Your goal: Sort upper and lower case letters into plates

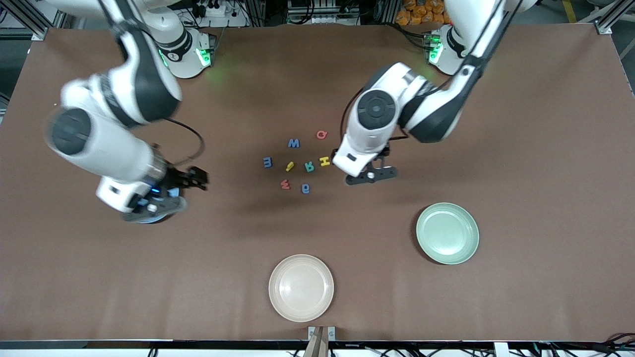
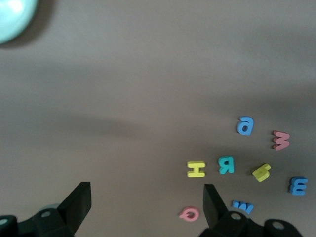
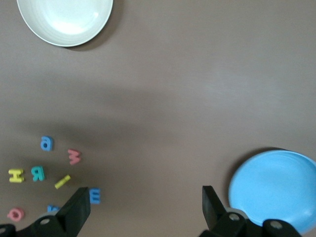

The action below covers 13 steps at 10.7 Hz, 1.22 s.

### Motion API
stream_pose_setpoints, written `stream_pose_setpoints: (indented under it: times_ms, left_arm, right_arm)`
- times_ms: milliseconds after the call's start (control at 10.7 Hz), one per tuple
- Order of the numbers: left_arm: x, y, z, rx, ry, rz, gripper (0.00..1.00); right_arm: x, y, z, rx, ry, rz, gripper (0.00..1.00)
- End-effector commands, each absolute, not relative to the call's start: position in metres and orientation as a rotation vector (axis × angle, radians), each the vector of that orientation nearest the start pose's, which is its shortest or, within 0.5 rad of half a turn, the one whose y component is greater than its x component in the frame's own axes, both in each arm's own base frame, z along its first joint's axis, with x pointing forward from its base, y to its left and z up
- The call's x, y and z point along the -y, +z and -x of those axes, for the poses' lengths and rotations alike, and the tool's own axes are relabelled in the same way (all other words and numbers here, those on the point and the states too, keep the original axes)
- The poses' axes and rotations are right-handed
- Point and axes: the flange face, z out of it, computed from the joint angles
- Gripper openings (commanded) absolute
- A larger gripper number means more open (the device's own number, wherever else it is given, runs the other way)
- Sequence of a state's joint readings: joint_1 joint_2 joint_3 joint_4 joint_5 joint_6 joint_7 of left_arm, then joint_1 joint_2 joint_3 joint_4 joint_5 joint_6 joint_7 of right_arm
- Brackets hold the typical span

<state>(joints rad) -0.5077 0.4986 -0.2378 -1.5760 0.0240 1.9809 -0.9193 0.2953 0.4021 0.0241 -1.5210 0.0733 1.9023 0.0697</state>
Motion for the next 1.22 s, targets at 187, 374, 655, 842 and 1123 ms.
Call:
stream_pose_setpoints:
  times_ms: [187, 374, 655, 842, 1123]
  left_arm:
    - [0.485, 0.263, -0.457, 0.349, 0.168, 3.114, 1.0]
    - [0.502, 0.224, -0.445, 0.395, 0.091, 3.109, 1.0]
    - [0.506, 0.191, -0.433, 0.377, 0.088, 3.075, 1.0]
    - [0.506, 0.187, -0.431, 0.403, 0.09, 3.071, 1.0]
    - [0.504, 0.179, -0.426, 0.409, 0.072, 3.106, 1.0]
  right_arm:
    - [-0.213, 0.331, -0.635, 0.243, 0.229, 3.072, 1.0]
    - [-0.182, 0.312, -0.621, 0.192, 0.298, 3.079, 1.0]
    - [-0.148, 0.306, -0.616, 0.16, 0.304, 3.074, 1.0]
    - [-0.146, 0.304, -0.617, 0.154, 0.299, 3.077, 1.0]
    - [-0.156, 0.285, -0.62, 0.169, 0.194, 3.076, 1.0]
